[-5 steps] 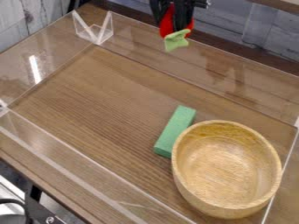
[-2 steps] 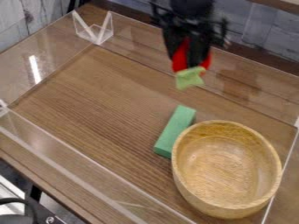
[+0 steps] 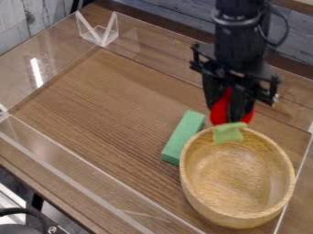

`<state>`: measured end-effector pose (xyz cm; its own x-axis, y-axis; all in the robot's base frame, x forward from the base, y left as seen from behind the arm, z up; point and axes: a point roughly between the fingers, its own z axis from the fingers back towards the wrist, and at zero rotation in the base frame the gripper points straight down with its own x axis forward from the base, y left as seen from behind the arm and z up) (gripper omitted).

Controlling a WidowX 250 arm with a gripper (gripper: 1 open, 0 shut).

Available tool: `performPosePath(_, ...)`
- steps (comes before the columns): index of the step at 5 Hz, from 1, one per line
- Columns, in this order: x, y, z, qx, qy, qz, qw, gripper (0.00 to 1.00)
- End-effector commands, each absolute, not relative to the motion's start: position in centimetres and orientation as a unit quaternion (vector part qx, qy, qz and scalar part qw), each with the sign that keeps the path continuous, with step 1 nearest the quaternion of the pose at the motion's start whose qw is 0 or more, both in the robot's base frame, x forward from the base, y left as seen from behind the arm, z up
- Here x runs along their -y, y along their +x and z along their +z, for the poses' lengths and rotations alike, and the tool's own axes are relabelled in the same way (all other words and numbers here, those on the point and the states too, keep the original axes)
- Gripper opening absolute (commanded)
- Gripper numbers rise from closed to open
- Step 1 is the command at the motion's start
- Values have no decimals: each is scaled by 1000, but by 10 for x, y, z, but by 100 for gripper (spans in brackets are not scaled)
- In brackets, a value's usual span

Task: Move the red fruit to the right

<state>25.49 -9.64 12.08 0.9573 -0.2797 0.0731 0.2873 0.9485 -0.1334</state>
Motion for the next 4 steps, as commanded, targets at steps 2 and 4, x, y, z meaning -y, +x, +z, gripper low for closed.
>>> performPosePath(2, 117, 241, 108, 26, -85, -141, 986, 0)
performPosePath(4, 114, 240, 112, 30, -73, -127, 989, 0)
